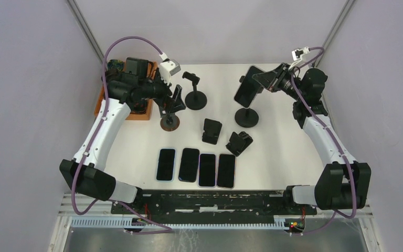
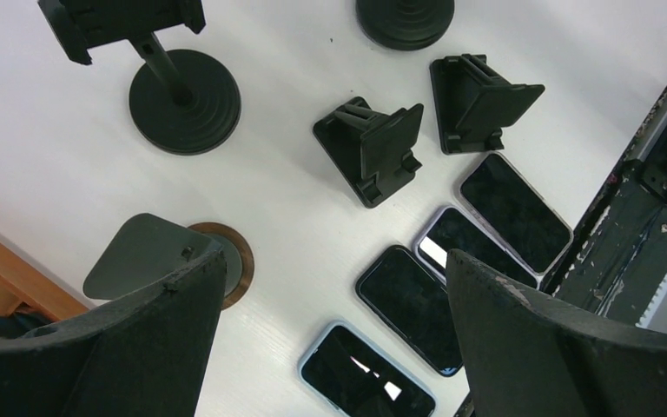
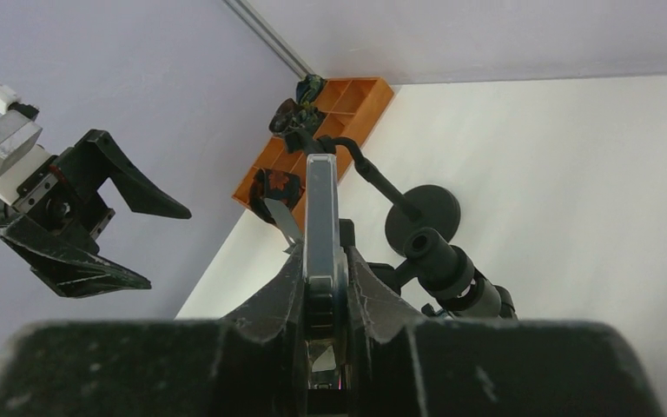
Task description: Remove the phone from the phone stand
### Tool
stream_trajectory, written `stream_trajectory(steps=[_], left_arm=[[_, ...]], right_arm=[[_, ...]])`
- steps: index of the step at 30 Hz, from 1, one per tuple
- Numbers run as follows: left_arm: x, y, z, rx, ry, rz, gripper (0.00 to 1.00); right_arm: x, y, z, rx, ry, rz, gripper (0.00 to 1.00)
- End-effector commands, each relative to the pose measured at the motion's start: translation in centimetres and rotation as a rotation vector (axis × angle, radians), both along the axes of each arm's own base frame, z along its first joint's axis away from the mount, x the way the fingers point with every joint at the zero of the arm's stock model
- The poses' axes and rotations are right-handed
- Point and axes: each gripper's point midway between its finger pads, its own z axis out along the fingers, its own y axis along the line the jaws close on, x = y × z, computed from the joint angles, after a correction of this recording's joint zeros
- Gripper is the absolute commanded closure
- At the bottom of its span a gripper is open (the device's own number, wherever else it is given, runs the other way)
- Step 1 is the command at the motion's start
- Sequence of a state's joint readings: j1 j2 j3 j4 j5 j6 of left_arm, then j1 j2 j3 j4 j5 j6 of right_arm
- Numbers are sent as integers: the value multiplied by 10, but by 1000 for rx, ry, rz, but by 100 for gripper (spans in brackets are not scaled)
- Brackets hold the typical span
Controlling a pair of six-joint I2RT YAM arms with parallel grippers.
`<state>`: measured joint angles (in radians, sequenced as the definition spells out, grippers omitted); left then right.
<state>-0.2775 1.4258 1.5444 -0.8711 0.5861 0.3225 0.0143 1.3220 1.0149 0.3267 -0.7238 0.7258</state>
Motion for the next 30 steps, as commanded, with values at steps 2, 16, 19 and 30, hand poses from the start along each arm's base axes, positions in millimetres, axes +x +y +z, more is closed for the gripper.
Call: stream_trajectory(steps=[2,16,19,30], left_arm=[[-4,-11,35,-77,-83,-35,0],[-33,-39,38,-125,-107,-212,0],[-42,-46,43,-142,-127,-268,0],[-56,-69,74,-254,-196,-421,0]], right_arm=[[-16,6,115,53,-317,-8,100],[-42,5,157,132,-388,-3,100],[-50,7,169,147,-410,16,100],[-89,15,212,239,-454,123,100]])
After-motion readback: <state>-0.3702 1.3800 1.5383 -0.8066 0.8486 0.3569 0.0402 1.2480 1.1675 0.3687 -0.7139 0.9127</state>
